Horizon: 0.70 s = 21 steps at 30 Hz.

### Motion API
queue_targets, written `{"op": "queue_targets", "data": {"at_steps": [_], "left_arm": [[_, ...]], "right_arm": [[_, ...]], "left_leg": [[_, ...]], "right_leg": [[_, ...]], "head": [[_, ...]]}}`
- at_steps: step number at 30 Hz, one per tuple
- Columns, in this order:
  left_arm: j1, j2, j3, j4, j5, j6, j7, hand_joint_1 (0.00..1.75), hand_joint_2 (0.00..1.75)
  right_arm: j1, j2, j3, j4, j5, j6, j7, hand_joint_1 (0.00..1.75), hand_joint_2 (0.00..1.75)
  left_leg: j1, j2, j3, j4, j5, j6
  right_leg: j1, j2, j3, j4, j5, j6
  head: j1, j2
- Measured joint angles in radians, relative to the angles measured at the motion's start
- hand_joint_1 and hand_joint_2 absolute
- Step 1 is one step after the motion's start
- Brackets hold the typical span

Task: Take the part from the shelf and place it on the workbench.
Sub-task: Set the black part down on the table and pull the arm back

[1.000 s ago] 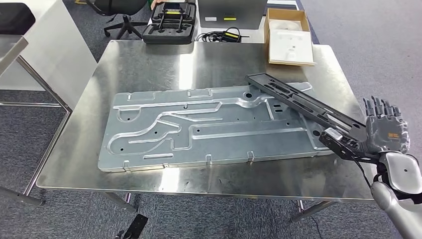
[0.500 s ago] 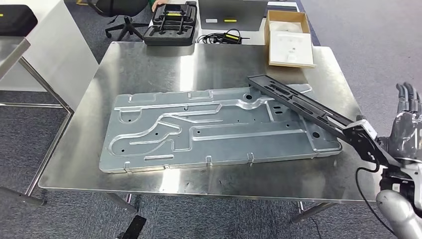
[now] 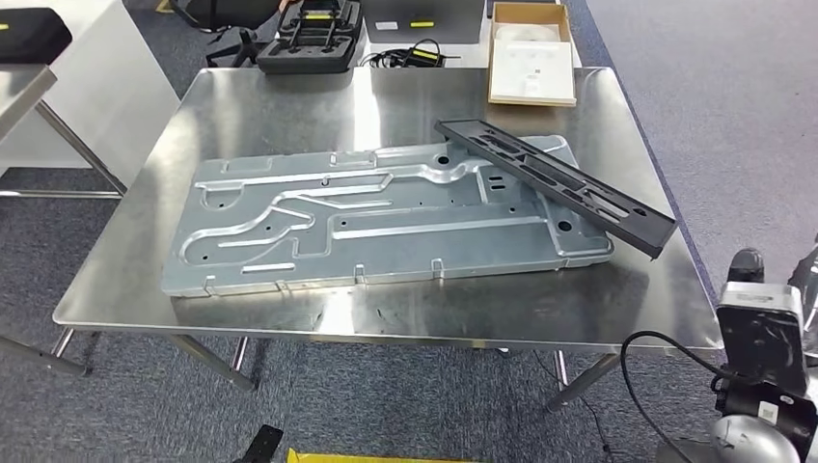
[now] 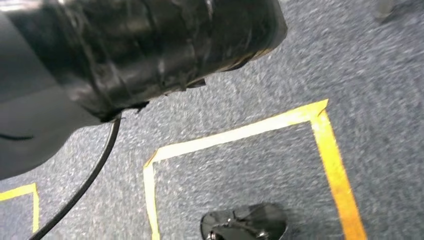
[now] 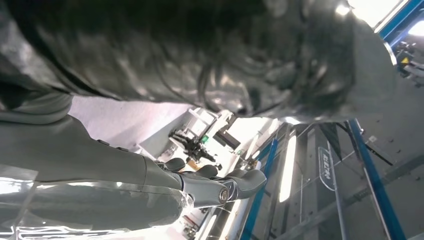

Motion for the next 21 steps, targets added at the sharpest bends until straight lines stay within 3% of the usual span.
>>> {"op": "queue_targets", "data": {"at_steps": [1, 3, 5, 7, 8, 11, 12, 13, 15, 17, 19, 21], "left_arm": [[-0.001, 0.002, 0.001, 0.0, 0.001, 0.0, 0.0, 0.0, 0.0], [-0.002, 0.005, 0.003, 0.0, 0.005, 0.0, -0.003, 0.0, 0.0], [-0.001, 0.009, 0.006, 0.0, 0.01, 0.001, -0.008, 0.0, 0.0], [0.005, 0.01, 0.008, 0.0, 0.015, 0.0, -0.011, 0.0, 0.0], [0.009, 0.011, 0.009, 0.0, 0.017, 0.0, -0.012, 0.0, 0.0], [0.021, 0.012, 0.013, 0.0, 0.023, 0.001, -0.013, 0.0, 0.0], [0.026, 0.012, 0.015, 0.0, 0.027, 0.002, -0.013, 0.0, 0.0], [0.032, 0.011, 0.017, 0.0, 0.032, 0.004, -0.014, 0.0, 0.0], [0.041, 0.01, 0.021, 0.0, 0.044, 0.011, -0.015, 0.0, 0.0], [0.045, 0.01, 0.026, 0.0, 0.053, 0.018, -0.015, 0.0, 0.0], [0.048, 0.009, 0.028, 0.0, 0.057, 0.023, -0.015, 0.0, 0.0], [0.05, 0.009, 0.03, 0.0, 0.059, 0.025, -0.013, 0.0, 0.0]], "right_arm": [[0.003, 0.005, 0.0, -0.008, 0.0, -0.001, -0.002, 0.0, 0.0], [0.012, 0.017, 0.0, -0.022, 0.0, -0.008, -0.009, 0.0, 0.0], [0.03, 0.033, 0.0, -0.034, 0.004, -0.021, -0.019, 0.0, 0.0], [0.053, 0.048, 0.001, -0.048, 0.011, -0.037, -0.031, 0.0, 0.0], [0.066, 0.053, 0.001, -0.055, 0.017, -0.046, -0.035, 0.0, 0.0], [0.112, 0.067, 0.001, -0.07, 0.033, -0.077, -0.044, 0.0, 0.0], [0.13, 0.075, 0.001, -0.074, 0.038, -0.089, -0.048, 0.0, 0.0], [0.149, 0.084, 0.001, -0.077, 0.043, -0.102, -0.054, 0.0, 0.0], [0.187, 0.108, -0.002, -0.081, 0.051, -0.136, -0.073, 0.0, 0.0], [0.223, 0.135, -0.008, -0.08, 0.047, -0.169, -0.108, 0.0, 0.0], [0.252, 0.156, -0.014, -0.077, 0.037, -0.191, -0.143, 0.0, 0.0], [0.27, 0.171, -0.016, -0.074, 0.03, -0.2, -0.156, 0.0, 0.0]], "left_leg": [[-0.014, 0.0, 0.058, -0.073, 0.008, 0.016], [-0.034, 0.006, 0.153, -0.203, 0.004, 0.036], [-0.04, 0.009, 0.18, -0.256, 0.007, 0.041], [-0.035, 0.01, 0.181, -0.285, 0.037, 0.044], [-0.03, 0.013, 0.18, -0.299, 0.055, 0.047], [-0.022, 0.017, 0.151, -0.314, 0.094, 0.047], [-0.019, 0.018, 0.136, -0.311, 0.103, 0.044], [-0.015, 0.018, 0.12, -0.307, 0.112, 0.04], [-0.006, 0.02, 0.083, -0.289, 0.126, 0.028], [0.001, 0.02, 0.045, -0.259, 0.135, 0.015], [0.0, 0.018, 0.026, -0.234, 0.141, 0.003], [0.001, 0.018, 0.021, -0.228, 0.15, -0.011]], "right_leg": [[0.002, 0.0, -0.01, 0.0, 0.009, -0.001], [0.003, -0.003, -0.017, -0.005, 0.026, 0.002], [0.001, -0.008, -0.012, -0.018, 0.044, 0.008], [0.003, -0.009, -0.012, -0.024, 0.047, 0.016], [0.004, -0.008, -0.017, -0.012, 0.025, 0.021], [-0.003, -0.007, -0.045, 0.124, -0.112, 0.039], [-0.009, -0.007, -0.047, 0.172, -0.135, 0.046], [-0.014, -0.007, -0.04, 0.198, -0.133, 0.052], [-0.024, -0.008, 0.016, 0.167, -0.085, 0.066], [-0.029, -0.008, 0.11, 0.047, -0.08, 0.075], [-0.026, -0.005, 0.158, -0.028, -0.107, 0.063], [-0.022, -0.002, 0.151, -0.031, -0.104, 0.039]], "head": [[0.0, 0.0], [0.001, 0.0], [-0.002, 0.0], [-0.006, 0.0], [-0.004, 0.0], [-0.001, 0.0], [-0.001, 0.0], [-0.001, 0.0], [-0.001, 0.0], [0.0, 0.0], [0.001, 0.0], [0.002, 0.0]]}}
